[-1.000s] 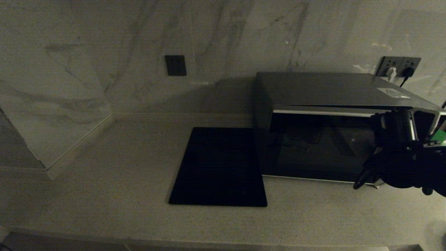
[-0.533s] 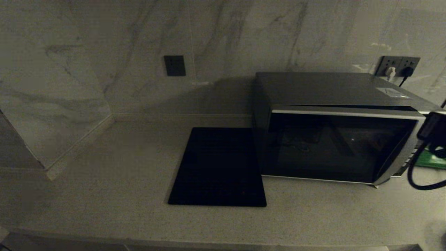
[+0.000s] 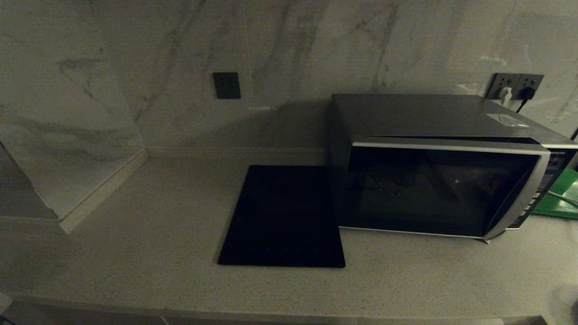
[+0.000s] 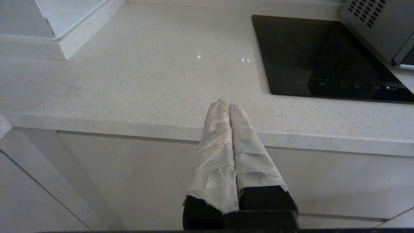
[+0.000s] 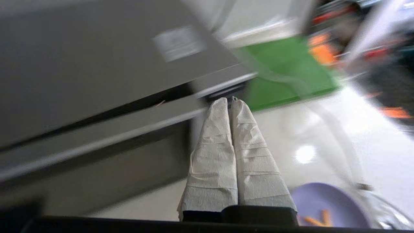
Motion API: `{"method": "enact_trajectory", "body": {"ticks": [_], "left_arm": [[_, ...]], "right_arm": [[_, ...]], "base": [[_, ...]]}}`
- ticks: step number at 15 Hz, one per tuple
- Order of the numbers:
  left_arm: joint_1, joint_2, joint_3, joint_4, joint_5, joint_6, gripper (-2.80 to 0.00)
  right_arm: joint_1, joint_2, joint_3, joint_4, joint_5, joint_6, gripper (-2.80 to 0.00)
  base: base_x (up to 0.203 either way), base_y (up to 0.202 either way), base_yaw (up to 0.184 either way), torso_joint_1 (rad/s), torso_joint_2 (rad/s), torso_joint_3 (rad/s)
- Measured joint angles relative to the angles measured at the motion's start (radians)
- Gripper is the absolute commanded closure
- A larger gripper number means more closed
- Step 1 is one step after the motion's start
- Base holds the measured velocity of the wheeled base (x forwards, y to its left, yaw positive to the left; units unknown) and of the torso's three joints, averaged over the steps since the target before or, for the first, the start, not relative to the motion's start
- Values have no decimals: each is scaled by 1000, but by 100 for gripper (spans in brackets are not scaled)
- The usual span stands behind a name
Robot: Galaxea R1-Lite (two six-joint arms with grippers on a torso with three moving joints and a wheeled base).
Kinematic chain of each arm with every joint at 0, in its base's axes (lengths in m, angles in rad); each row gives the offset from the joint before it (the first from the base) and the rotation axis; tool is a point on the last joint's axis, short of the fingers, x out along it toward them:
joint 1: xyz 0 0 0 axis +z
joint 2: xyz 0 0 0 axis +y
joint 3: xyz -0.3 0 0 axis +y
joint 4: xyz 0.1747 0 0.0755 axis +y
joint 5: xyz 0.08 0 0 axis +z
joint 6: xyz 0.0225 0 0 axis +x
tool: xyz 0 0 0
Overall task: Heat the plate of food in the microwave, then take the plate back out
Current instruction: Open the microwave oven
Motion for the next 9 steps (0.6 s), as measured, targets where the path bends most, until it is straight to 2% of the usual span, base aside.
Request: {"method": "enact_trajectory", "body": {"ticks": [1, 4, 6, 9], "left_arm": [[0, 0, 0, 0, 0, 0, 0], [1, 0, 0, 0, 0, 0, 0], [1, 0, 0, 0, 0, 0, 0], [0, 0, 0, 0, 0, 0, 0]], "right_arm": [[-10, 33, -50, 73, 95, 24, 0], [-23, 124, -153, 227, 292, 132, 0], [-26, 187, -220, 297, 346, 192, 0], [-41, 273, -297, 316, 358, 232, 0]], "base": [[0, 0, 0, 0, 0, 0], [0, 0, 0, 0, 0, 0], [0, 0, 0, 0, 0, 0], [0, 0, 0, 0, 0, 0]]}}
